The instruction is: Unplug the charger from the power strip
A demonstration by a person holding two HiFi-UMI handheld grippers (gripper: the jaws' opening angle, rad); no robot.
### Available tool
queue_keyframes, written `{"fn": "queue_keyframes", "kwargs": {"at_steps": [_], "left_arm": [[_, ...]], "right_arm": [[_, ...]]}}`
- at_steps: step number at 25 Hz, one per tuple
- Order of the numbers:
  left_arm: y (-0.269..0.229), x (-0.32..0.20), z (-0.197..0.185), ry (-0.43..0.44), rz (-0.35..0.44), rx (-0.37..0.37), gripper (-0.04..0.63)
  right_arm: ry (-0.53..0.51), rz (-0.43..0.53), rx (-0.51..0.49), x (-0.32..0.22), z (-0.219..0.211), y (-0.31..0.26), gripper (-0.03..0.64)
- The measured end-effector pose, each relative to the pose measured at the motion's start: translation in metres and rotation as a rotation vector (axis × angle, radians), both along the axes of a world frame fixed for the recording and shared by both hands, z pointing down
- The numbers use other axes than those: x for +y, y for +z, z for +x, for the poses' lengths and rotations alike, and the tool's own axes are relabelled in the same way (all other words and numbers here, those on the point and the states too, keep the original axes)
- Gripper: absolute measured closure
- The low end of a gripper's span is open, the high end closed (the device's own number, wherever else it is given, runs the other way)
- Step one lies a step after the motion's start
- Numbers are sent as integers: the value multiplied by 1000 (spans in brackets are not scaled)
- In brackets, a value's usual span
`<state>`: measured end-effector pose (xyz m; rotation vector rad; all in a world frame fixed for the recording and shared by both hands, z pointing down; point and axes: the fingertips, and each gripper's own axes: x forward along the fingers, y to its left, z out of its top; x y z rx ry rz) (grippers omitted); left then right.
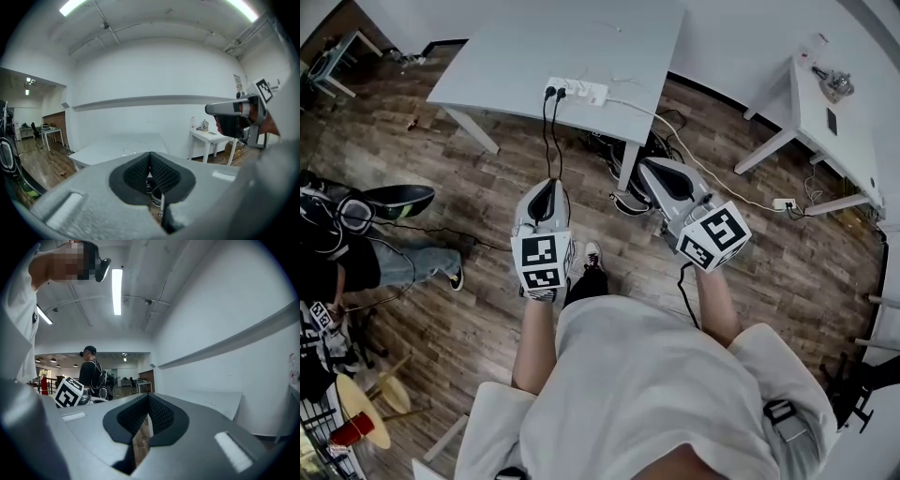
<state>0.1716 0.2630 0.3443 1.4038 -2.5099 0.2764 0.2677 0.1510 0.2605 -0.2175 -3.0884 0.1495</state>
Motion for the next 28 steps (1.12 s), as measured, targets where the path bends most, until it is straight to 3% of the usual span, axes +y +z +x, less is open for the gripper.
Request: {"fn": "queue_keyframes", "kwargs": {"at_steps": [11,18,20,28], "left_arm": [[8,-41,-80,68,11,27,591],[23,-58,-125,124,-27,45,591],[28,-62,-139,138,-40,49,591],[52,-73,-180,138,-73,94,591]], "right_arm": [[125,-26,83,-44,-87,20,615],[147,-18,151,-61,-145,52,613],[148,-18,166,-64,-159,60,580],[139,-23,219,-79,-194,84,552]]}}
